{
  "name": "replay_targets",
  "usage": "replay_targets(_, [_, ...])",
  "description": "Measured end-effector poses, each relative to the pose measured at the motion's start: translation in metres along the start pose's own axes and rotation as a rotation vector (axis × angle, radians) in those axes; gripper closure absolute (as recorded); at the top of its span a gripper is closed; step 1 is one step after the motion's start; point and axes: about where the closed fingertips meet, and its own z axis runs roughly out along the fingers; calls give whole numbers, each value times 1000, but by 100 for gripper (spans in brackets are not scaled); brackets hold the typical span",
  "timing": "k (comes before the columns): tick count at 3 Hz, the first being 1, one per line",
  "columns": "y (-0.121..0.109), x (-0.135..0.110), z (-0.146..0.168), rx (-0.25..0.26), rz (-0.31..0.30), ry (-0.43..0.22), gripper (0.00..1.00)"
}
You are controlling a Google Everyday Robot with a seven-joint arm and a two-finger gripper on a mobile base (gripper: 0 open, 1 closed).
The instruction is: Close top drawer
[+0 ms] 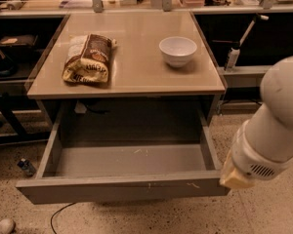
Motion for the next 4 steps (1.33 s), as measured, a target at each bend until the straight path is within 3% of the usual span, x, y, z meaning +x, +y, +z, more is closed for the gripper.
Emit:
replay_targets(1, [24, -15, 61, -94, 41, -11, 100])
replay_targets(2, [35, -28, 101, -148, 68, -28, 100])
replay_targets(3, [39, -39, 128, -177, 75, -41, 100])
replay_targets(4, [29, -48, 144, -176, 68, -54, 100])
